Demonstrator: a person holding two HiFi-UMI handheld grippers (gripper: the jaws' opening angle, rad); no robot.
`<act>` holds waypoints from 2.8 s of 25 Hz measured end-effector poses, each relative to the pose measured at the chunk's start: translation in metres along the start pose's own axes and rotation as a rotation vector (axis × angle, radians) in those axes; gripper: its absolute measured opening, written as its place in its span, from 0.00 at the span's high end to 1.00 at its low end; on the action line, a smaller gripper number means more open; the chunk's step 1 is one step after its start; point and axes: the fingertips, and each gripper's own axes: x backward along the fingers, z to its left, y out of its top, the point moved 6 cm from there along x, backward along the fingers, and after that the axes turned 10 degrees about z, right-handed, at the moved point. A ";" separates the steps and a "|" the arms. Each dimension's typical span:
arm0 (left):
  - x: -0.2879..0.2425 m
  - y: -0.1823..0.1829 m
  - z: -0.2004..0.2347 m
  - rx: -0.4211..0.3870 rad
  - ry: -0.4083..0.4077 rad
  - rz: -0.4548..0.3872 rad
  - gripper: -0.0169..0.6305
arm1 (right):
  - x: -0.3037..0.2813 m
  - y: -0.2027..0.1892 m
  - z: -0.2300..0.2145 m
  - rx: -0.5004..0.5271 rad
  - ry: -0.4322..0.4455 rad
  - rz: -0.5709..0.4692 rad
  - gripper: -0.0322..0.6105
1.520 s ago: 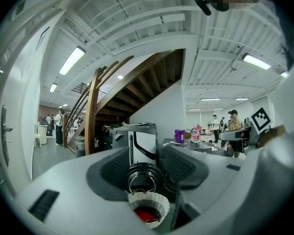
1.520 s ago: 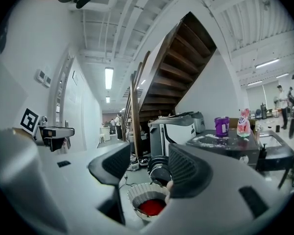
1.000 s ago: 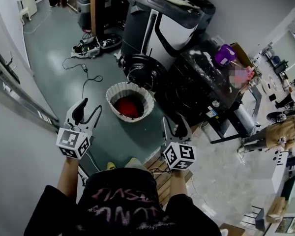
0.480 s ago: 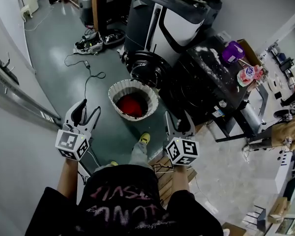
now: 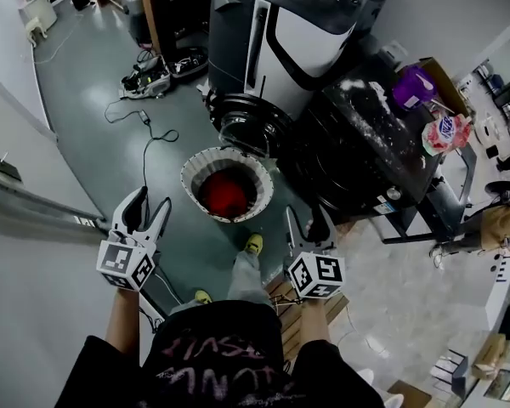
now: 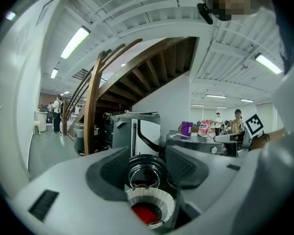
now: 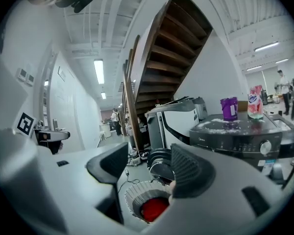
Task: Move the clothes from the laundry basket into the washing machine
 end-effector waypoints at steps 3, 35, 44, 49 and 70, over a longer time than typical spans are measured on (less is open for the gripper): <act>-0.033 0.006 0.004 0.006 0.005 0.032 0.61 | -0.029 0.004 -0.018 -0.001 0.005 0.026 0.52; -0.260 0.037 0.043 -0.030 -0.141 0.179 0.61 | -0.190 0.043 -0.104 -0.086 0.000 0.061 0.52; -0.277 0.034 0.079 -0.059 -0.199 0.211 0.61 | -0.217 0.036 -0.088 -0.042 -0.032 0.101 0.52; -0.287 0.019 0.086 -0.099 -0.220 0.263 0.61 | -0.231 0.027 -0.086 0.006 -0.010 0.135 0.52; -0.335 -0.095 0.090 -0.257 -0.319 0.490 0.61 | -0.289 -0.072 -0.076 0.090 0.107 0.325 0.53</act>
